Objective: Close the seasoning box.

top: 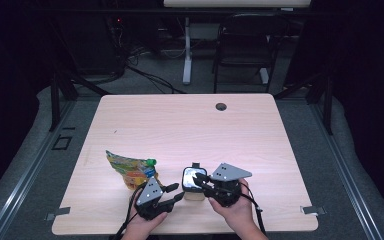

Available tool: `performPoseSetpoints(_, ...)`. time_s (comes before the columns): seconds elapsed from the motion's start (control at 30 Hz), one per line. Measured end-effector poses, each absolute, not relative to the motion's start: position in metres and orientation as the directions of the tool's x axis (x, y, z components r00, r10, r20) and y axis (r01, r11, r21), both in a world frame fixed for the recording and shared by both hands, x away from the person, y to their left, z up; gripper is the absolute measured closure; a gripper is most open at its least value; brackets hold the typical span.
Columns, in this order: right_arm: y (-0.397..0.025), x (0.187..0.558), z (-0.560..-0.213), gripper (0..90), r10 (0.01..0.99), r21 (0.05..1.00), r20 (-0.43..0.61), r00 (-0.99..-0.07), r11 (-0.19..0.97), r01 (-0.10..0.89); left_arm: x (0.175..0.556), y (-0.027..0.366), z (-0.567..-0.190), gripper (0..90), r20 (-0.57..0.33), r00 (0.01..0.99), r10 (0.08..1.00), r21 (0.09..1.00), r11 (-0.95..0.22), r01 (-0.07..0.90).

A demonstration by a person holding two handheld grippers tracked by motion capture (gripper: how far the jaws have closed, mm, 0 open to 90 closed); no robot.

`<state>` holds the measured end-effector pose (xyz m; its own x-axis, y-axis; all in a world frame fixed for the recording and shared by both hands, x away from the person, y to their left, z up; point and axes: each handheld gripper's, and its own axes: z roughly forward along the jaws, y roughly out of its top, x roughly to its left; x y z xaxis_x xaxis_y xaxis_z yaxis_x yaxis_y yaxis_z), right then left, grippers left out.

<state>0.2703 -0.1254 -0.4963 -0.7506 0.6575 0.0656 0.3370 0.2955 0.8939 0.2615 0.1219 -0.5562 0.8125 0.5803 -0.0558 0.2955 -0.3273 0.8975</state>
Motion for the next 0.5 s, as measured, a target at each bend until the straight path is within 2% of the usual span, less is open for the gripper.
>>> performPoseSetpoints(0.5,-0.147,0.266,-0.495,79.4,0.692,0.898,0.075,-0.718,0.266,0.35,0.255,0.147,-0.535,62.2,-0.038,0.802,0.596,0.898,-0.332,0.289)
